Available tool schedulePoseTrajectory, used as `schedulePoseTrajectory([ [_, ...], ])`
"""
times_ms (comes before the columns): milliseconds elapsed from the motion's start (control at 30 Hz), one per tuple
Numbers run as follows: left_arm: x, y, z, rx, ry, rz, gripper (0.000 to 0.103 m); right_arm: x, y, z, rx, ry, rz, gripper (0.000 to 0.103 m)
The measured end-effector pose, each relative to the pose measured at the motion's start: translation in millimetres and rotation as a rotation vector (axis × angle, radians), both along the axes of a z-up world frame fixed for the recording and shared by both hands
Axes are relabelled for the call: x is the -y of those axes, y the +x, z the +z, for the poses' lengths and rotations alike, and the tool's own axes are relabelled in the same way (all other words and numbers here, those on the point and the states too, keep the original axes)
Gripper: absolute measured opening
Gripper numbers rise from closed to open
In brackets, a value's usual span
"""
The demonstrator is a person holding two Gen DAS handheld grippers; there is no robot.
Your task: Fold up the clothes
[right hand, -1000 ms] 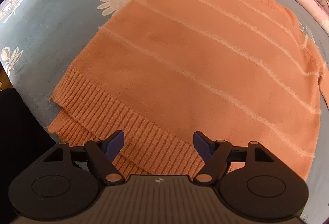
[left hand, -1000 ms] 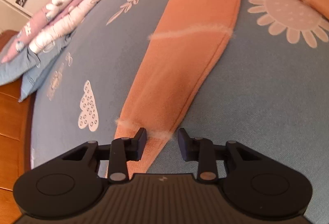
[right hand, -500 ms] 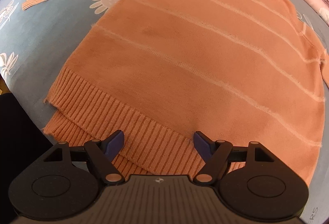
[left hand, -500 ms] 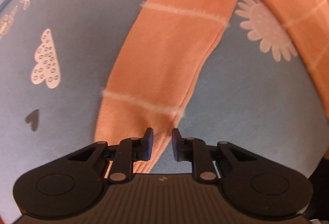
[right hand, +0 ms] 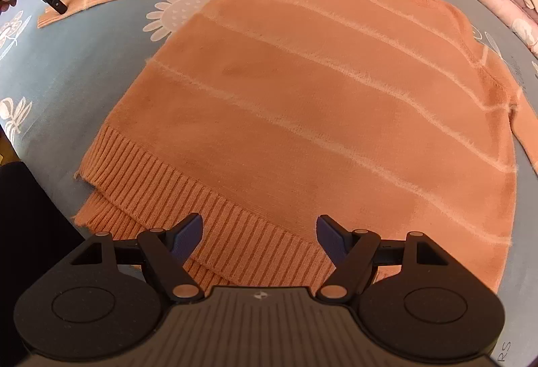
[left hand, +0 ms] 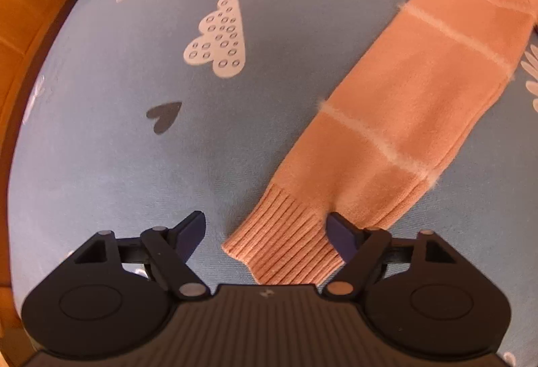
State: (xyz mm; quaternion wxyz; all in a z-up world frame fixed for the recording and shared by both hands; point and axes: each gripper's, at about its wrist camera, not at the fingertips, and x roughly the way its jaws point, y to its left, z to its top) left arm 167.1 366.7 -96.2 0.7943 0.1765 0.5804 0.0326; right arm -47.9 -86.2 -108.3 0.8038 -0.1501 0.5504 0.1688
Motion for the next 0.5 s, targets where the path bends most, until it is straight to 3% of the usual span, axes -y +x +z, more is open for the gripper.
schedulePoseTrajectory([
  [67, 22, -1, 16, 0.046, -0.004, -0.064, 0.072, 3, 0, 0, 0.004, 0.005, -0.011, 0.079],
  [200, 81, 20, 42, 0.2, -0.137, -0.144, 0.072, 4, -1, -2, 0.001, 0.022, -0.023, 0.079],
  [300, 131, 54, 41, 0.302, -0.226, -0.167, 0.073, 2, -3, -2, 0.0, 0.032, -0.01, 0.079],
  [433, 197, 97, 20, 0.314, -0.332, -0.202, 0.073, 8, -5, -3, 0.002, 0.019, -0.008, 0.079],
  [500, 225, 114, 0, 0.287, -0.319, -0.252, 0.073, 16, -5, -5, -0.007, 0.026, -0.03, 0.079],
])
